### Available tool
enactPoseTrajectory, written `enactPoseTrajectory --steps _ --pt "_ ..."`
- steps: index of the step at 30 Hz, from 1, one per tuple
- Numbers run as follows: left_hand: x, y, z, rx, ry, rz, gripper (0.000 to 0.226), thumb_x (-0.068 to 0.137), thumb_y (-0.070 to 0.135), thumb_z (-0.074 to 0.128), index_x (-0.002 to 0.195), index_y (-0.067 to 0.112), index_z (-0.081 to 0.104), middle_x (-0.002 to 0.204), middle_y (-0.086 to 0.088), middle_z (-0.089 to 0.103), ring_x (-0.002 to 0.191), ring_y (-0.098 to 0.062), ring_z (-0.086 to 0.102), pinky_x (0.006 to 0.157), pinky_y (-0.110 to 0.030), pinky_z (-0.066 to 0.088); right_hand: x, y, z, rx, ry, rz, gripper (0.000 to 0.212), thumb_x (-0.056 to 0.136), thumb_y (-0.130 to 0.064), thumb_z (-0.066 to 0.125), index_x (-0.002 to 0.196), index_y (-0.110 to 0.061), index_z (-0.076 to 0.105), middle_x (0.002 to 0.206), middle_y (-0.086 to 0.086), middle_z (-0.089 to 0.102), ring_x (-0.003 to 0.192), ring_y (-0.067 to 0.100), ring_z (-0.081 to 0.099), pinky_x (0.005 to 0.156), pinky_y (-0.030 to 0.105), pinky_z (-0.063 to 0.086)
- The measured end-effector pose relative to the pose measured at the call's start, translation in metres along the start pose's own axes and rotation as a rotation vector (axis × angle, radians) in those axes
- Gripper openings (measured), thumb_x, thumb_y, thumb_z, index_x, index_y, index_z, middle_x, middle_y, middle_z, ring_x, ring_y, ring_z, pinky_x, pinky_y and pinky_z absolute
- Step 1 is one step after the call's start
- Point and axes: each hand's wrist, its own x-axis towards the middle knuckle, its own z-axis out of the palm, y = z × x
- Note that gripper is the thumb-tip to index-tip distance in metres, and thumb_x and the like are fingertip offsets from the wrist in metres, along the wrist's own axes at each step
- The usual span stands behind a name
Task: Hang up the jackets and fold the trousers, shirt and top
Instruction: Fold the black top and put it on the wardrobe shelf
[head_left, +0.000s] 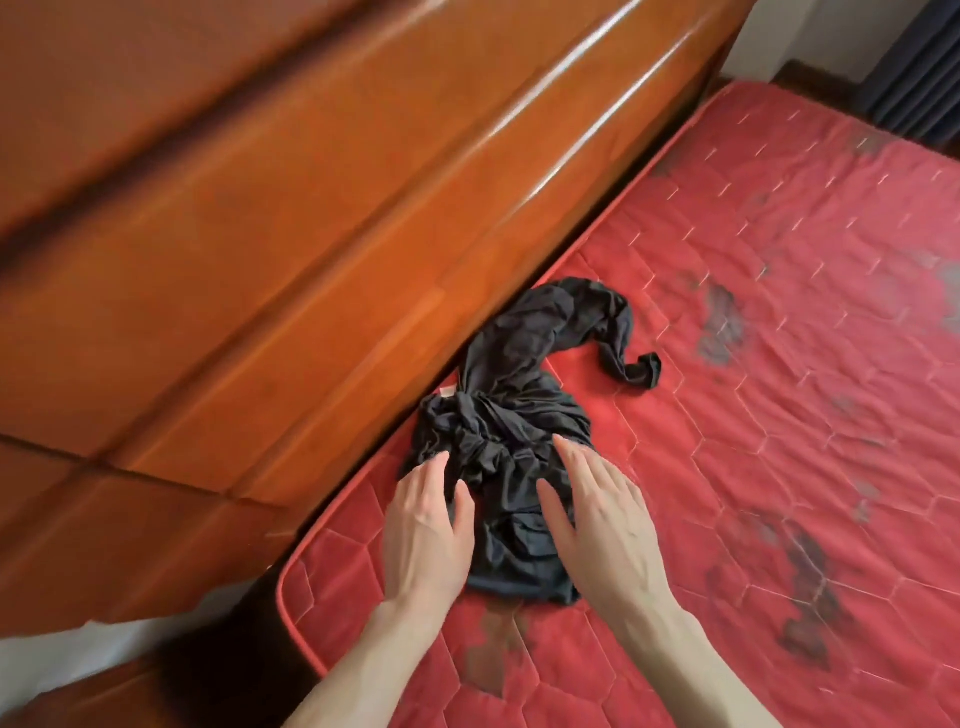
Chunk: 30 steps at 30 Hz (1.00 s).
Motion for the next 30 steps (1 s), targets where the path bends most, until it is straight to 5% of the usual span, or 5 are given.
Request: enactPoseTrajectory --steps 7,14,18,23,30 --pt "0.067 -0.058 0.079 0.061 0.013 -0.151 0.048 0.106 0.026 0.053 0.151 0.01 0.047 0.149 -0.01 0.054 0.138 -0.029 0.049 0.112 -0.044 0.041 0.081 0.03 0.108 -0.085 -0.091 -0.138 0.051 0.106 -0.031 0.055 0.153 -0.014 0.047 0.152 -0.001 0.055 0.143 0.02 0.049 0.113 0.038 0.041" --pt "0.113 -0.076 0.11 -0.149 -0.007 -0.443 0.061 0.105 0.033 0.054 0.159 0.014 0.031 0.162 -0.012 0.037 0.149 -0.03 0.037 0.121 -0.044 0.034 0.128 0.03 0.163 -0.191 -0.28 -0.042 0.063 0.11 -0.027 0.042 0.165 -0.016 0.013 0.155 0.001 0.041 0.137 0.027 0.046 0.107 0.041 0.044" --pt "0.117 -0.077 0.113 -0.307 -0.068 -0.635 0.048 0.093 0.026 0.069 0.136 0.018 0.051 0.132 -0.006 0.062 0.127 -0.033 0.058 0.104 -0.041 0.047 0.131 0.038 0.167 -0.204 -0.302 0.074 0.035 0.106 -0.026 0.05 0.138 -0.015 0.044 0.129 0.006 0.057 0.121 0.033 0.057 0.096 0.043 0.045" --pt "0.102 -0.073 0.109 -0.381 -0.151 -0.587 0.008 0.083 0.022 0.069 0.083 0.017 0.062 0.077 0.001 0.066 0.075 -0.028 0.063 0.072 -0.038 0.053 0.101 0.065 0.15 0.145 -0.213 0.22 0.018 0.105 -0.033 0.052 0.112 -0.016 0.05 0.112 0.006 0.067 0.109 0.035 0.063 0.074 0.041 0.042" --pt "0.068 -0.029 0.082 -0.454 -0.088 -0.39 0.017 0.092 0.013 0.066 0.086 0.022 0.054 0.082 0.002 0.065 0.078 -0.02 0.061 0.077 -0.037 0.048 0.037 0.111 0.072 0.502 0.182 0.426 0.013 0.107 -0.026 0.051 0.097 -0.022 0.044 0.076 -0.006 0.059 0.073 0.027 0.054 0.067 0.04 0.036"
